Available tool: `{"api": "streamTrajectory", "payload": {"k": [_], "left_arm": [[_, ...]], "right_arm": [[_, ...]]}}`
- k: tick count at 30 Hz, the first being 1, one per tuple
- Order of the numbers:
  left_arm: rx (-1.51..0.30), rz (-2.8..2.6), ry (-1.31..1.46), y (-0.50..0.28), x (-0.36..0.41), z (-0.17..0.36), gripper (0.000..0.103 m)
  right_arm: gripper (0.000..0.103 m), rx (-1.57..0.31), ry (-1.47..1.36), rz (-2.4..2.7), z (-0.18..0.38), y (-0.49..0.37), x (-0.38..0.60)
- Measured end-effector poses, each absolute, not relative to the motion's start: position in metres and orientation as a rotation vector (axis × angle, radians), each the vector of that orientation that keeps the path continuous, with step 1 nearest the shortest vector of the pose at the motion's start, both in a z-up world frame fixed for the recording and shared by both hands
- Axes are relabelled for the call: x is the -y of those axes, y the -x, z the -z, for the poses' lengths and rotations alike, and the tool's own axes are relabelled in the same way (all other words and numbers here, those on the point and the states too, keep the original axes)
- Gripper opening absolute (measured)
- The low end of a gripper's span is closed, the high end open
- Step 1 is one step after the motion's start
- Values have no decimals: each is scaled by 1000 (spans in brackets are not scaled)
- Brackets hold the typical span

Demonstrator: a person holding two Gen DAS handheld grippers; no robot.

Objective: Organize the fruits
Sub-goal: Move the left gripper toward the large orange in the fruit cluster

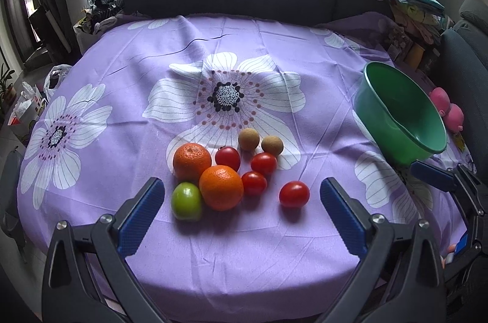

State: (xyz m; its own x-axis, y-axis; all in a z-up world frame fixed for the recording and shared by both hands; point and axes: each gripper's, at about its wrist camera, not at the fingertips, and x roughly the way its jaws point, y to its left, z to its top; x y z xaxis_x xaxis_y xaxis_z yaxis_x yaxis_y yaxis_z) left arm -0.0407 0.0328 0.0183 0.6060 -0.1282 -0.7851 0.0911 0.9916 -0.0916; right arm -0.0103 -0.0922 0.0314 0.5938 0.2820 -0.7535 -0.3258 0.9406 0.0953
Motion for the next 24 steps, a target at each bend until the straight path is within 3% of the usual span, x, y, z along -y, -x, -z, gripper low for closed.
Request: {"api": "streamTrajectory", "payload": {"k": [15, 24], "left_arm": [[-938, 456, 288, 39, -78, -9, 102], [-971, 406, 168, 40, -76, 0, 101]], "right_arm": [[103, -914, 30, -375, -12, 5, 83], [98, -923, 14, -450, -2, 6, 75]]}}
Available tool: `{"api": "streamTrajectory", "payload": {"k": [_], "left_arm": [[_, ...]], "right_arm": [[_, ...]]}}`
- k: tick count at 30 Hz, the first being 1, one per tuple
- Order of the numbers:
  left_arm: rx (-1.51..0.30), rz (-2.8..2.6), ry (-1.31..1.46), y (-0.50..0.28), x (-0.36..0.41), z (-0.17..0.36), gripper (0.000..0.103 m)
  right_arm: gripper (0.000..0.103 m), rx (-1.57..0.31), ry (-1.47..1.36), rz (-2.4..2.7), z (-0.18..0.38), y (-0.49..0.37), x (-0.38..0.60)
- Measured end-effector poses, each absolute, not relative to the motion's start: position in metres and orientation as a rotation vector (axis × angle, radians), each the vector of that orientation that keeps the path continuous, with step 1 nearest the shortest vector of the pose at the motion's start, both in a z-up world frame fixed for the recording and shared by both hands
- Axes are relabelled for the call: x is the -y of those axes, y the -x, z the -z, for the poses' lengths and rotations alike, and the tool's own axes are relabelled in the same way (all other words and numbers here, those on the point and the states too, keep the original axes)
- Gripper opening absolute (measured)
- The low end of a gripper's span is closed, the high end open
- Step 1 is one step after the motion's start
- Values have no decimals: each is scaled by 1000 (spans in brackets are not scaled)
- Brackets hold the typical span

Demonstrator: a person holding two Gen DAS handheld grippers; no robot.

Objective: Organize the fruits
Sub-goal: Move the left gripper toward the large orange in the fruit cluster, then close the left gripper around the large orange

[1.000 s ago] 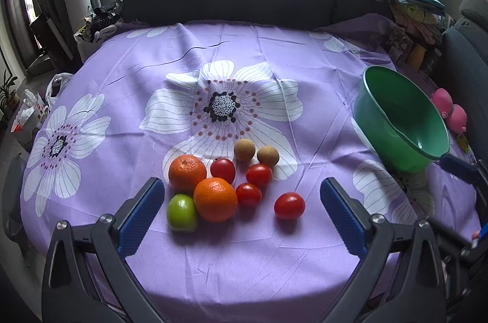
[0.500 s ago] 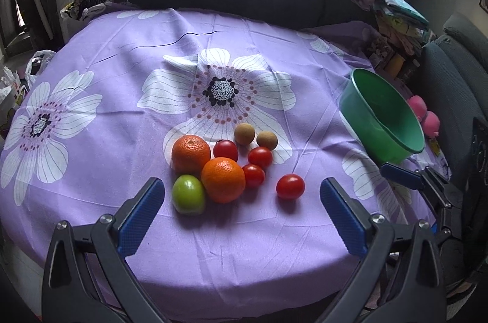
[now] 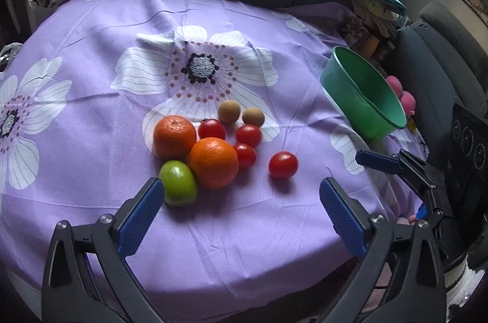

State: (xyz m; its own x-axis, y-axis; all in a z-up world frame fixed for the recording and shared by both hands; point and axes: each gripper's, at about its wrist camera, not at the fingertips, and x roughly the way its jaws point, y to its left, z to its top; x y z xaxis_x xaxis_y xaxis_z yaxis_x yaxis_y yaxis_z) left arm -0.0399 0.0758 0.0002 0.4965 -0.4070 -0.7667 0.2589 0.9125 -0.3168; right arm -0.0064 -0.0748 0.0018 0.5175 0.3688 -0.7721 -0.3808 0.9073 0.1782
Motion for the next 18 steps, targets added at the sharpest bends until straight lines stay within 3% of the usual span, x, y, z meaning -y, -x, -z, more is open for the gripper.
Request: {"api": "streamTrajectory", "payload": {"k": [8, 18], "left_arm": [[-963, 357, 170, 29, -89, 10, 100], [-985, 446, 187, 18, -90, 19, 74]], "right_arm": [[94, -971, -36, -507, 17, -3, 57], [79, -1019, -90, -546, 35, -21, 38]]}}
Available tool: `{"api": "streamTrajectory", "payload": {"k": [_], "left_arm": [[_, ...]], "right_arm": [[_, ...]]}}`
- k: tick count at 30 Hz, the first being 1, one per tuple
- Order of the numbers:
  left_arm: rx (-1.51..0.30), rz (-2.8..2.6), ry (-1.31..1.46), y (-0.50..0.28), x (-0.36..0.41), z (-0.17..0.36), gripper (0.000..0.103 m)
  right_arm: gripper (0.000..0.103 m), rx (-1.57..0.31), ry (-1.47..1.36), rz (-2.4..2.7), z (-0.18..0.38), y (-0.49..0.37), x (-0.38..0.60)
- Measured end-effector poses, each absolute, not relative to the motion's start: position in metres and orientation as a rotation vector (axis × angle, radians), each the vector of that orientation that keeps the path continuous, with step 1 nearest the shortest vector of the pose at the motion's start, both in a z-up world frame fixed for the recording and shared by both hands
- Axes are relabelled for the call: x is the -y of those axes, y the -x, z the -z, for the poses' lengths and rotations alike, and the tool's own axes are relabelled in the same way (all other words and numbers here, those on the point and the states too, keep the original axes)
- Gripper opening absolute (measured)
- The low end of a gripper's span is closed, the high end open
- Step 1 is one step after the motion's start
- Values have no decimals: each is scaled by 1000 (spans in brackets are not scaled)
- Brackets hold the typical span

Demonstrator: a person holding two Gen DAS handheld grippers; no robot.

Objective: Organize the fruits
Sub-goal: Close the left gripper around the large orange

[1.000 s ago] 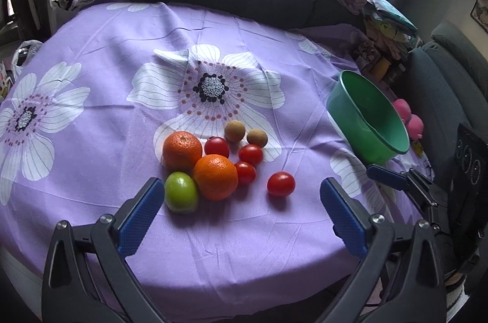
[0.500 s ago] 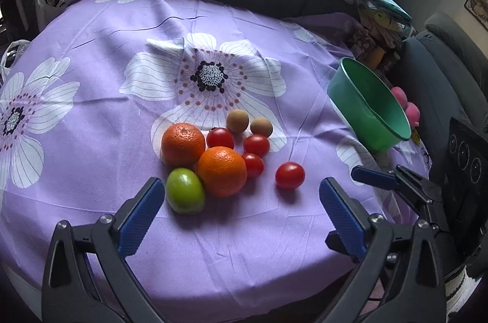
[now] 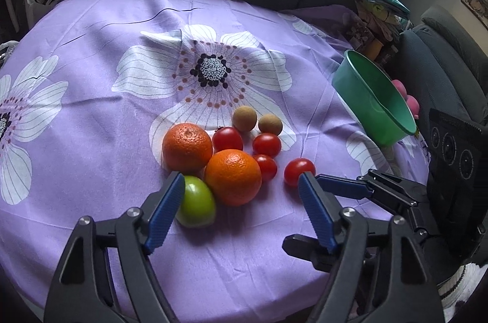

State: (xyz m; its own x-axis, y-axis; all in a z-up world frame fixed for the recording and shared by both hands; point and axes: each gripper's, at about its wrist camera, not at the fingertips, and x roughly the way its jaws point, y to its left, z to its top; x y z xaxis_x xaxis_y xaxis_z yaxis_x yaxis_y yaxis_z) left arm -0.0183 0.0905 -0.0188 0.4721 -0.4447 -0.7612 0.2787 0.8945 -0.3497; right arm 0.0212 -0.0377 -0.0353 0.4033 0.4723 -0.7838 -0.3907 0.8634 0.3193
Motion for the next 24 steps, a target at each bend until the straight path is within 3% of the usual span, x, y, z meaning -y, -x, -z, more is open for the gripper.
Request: {"api": "streamTrajectory", "payload": {"k": [5, 7, 13, 15, 16, 24], "left_arm": [[-988, 468, 186, 11, -91, 21, 68], [-995, 479, 189, 8, -91, 22, 61], [-1014, 517, 205, 3, -93, 24, 54], [-1022, 526, 201, 2, -91, 25, 50], [-1025, 529, 197, 1, -91, 26, 50], [-1046, 526, 166, -6, -88, 27, 50]], "right_arm": [[65, -1039, -119, -575, 43, -30, 31], [63, -1045, -128, -590, 45, -32, 27], [59, -1055, -143, -608, 48, -43, 22], [45, -1065, -143, -614, 50, -47, 20], [43, -1071, -147, -625, 51, -50, 19], [43, -1098, -146, -617, 56, -59, 14]]}}
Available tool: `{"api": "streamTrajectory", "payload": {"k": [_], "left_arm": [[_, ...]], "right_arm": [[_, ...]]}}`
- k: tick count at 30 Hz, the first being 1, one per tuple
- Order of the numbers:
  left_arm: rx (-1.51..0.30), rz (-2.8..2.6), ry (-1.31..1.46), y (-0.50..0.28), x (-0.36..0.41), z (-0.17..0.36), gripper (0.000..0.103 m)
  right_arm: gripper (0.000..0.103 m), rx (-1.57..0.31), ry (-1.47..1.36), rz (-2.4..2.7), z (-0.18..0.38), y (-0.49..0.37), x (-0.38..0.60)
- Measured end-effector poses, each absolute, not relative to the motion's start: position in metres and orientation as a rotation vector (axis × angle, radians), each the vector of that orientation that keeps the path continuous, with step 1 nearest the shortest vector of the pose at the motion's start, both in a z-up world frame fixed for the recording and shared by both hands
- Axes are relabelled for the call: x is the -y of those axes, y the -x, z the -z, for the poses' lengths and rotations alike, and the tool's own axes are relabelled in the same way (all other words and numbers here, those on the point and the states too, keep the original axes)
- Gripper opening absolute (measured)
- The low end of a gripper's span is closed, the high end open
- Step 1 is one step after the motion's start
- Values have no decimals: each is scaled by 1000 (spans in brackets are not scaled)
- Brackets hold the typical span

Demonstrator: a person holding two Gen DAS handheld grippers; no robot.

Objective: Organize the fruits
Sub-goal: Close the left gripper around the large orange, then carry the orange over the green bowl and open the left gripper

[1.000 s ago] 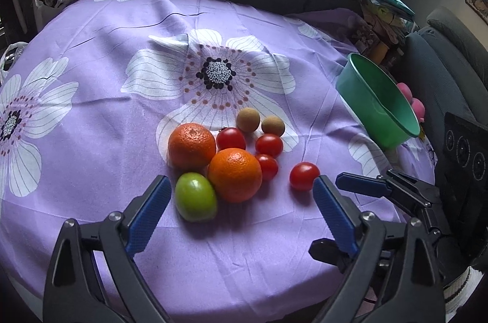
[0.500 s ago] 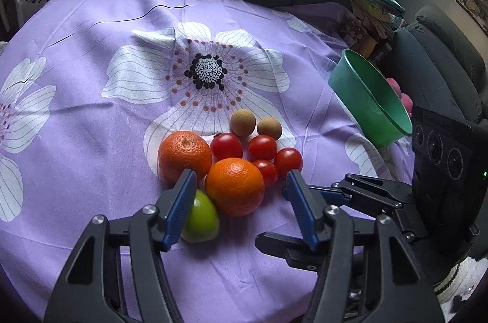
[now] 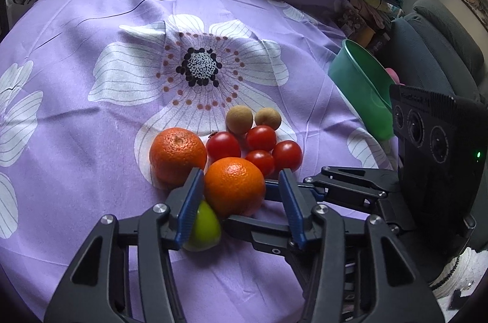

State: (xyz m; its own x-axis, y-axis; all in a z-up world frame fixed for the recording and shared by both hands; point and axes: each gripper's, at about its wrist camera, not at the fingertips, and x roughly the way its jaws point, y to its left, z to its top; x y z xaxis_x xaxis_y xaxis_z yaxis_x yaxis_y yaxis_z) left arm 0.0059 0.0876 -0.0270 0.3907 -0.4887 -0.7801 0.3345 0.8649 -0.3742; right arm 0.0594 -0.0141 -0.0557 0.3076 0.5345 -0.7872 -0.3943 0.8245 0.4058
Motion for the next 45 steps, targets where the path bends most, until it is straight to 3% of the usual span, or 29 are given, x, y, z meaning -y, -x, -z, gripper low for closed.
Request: {"api": "streamTrajectory", "payload": {"k": [2, 4, 17, 33, 45], "left_arm": [[-1048, 518, 148, -7, -86, 28, 49], [-1046, 506, 142, -7, -85, 28, 42], [-983, 557, 110, 11, -59, 3, 43], [-833, 800, -16, -1, 68, -47, 43], [-879, 896, -27, -45, 147, -34, 43]], "right_arm": [[42, -1099, -131, -617, 56, -60, 13], [41, -1087, -116, -614, 54, -60, 12], [40, -990, -125, -583, 33, -40, 35], [40, -769, -138, -334, -30, -6, 140], [40, -744, -219, -165, -30, -25, 219]]}}
